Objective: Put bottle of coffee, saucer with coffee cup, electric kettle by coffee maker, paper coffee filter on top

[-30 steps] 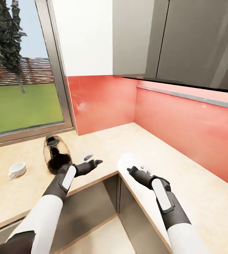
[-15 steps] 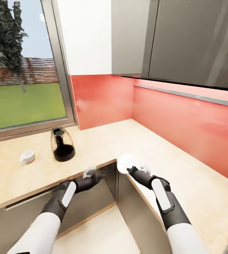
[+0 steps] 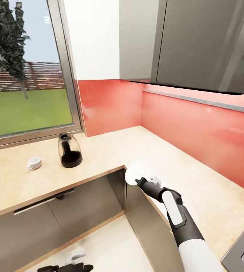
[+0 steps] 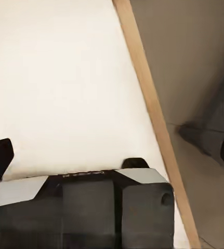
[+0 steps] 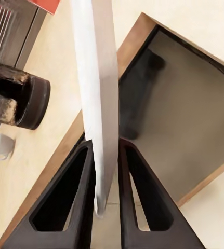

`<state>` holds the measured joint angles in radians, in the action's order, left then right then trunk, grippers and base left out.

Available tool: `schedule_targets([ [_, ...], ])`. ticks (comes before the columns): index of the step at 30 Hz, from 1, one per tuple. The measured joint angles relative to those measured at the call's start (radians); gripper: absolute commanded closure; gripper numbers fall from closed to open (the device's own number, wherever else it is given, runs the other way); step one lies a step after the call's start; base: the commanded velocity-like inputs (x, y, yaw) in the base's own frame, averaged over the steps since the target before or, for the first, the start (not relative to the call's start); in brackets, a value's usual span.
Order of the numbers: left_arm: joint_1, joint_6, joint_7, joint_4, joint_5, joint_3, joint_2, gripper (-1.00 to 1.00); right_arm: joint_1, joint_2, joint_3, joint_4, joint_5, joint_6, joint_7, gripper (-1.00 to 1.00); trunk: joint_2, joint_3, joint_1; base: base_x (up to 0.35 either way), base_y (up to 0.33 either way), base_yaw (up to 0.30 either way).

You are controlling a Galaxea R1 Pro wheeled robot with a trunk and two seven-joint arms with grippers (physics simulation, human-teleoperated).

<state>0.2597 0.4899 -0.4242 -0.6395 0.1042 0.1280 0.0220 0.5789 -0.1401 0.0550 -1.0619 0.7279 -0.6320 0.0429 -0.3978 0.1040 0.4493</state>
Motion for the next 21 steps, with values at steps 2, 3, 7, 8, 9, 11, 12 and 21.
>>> schedule_targets([
  [2,-0.037,-0.036,0.006,0.086,-0.009,0.0,0.037,-1.0,0.0,0.0,0.0,-0.019,0.001,-0.001,0.0,1.0,0.0,0.0,0.0,0.0,0.0,0.0],
  [3,-0.047,-0.063,0.014,0.129,-0.009,-0.001,0.048,-1.0,0.0,0.0,0.0,-0.03,0.0,-0.001,0.0,1.0,0.0,0.0,0.0,0.0,0.0,0.0],
  [7,-0.06,-0.175,0.14,0.304,-0.01,-0.003,0.076,-1.0,0.0,0.0,-0.02,-0.066,0.0,-0.004,0.0,1.0,0.0,0.0,0.0,0.0,0.0,0.0],
  [8,-0.061,-0.21,0.237,0.364,-0.012,-0.005,0.081,-1.0,0.0,0.0,-0.041,-0.074,0.001,-0.007,0.002,1.0,0.0,0.0,0.0,0.0,0.0,0.0],
  [9,-0.064,-0.229,0.314,0.403,-0.011,-0.006,0.082,-1.0,0.0,0.0,-0.052,-0.081,0.001,-0.008,0.001,1.0,0.0,0.0,0.0,0.0,0.0,0.071],
  [11,-0.083,-0.258,0.429,0.45,-0.01,-0.004,0.087,-1.0,0.0,0.0,-0.061,-0.095,0.001,-0.012,0.001,1.0,0.0,0.0,0.0,0.0,0.0,0.165],
  [12,-0.093,-0.273,0.448,0.457,-0.01,-0.004,0.088,-1.0,0.0,0.0,-0.063,-0.097,0.001,-0.019,0.001,1.0,0.0,0.0,0.0,0.0,0.0,0.22],
  [21,-0.14,-0.363,0.552,0.469,-0.01,-0.003,0.092,-1.0,0.0,-0.001,-0.141,-0.099,0.004,-0.095,0.0,1.0,0.0,0.0,0.0,0.0,0.0,0.264],
])
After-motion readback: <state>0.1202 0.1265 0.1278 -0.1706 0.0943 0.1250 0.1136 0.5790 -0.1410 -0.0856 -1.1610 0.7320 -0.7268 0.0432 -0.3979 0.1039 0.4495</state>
